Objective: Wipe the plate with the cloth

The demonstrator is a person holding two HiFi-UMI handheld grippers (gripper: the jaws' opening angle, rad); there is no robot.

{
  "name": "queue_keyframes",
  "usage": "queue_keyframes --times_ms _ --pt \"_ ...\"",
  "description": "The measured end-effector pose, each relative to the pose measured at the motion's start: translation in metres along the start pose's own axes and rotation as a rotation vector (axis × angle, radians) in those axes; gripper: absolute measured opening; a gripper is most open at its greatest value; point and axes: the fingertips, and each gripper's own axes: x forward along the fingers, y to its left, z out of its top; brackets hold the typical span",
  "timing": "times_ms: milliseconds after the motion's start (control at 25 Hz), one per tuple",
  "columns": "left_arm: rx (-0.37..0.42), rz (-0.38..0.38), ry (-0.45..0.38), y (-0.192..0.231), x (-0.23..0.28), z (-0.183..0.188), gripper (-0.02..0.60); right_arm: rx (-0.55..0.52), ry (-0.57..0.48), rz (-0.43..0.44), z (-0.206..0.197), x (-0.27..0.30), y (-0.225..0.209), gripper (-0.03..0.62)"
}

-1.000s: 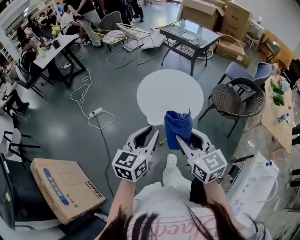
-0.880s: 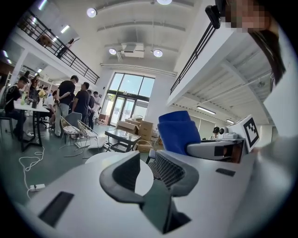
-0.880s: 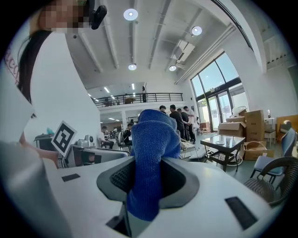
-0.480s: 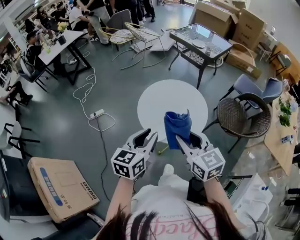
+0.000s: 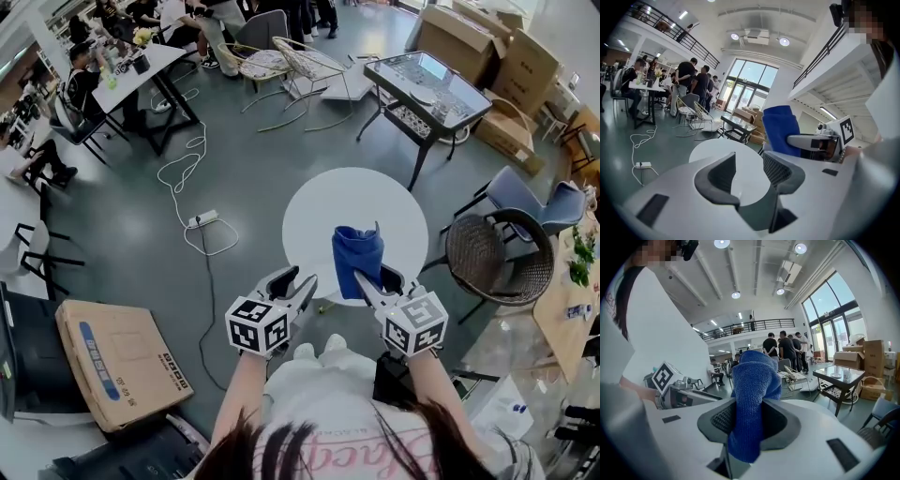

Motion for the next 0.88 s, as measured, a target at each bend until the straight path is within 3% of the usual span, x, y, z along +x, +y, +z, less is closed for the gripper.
queue_keyframes --times_ms 360,520,880 --pt "-0.085 0.037 0.136 0.039 0.018 -0.042 0.186 0.017 0.090 0.015 -0.025 0.034 -0.012 0.133" --pt "-0.172 0.054 0.225 0.060 0.026 -0.081 0.190 0.048 0.140 0.016 -0.051 0.045 -0.013 0.133" --pt "-0.360 0.108 0.306 0.097 0.045 -0.146 0.190 0.114 0.254 0.016 -0.112 0.064 -0.014 0.133"
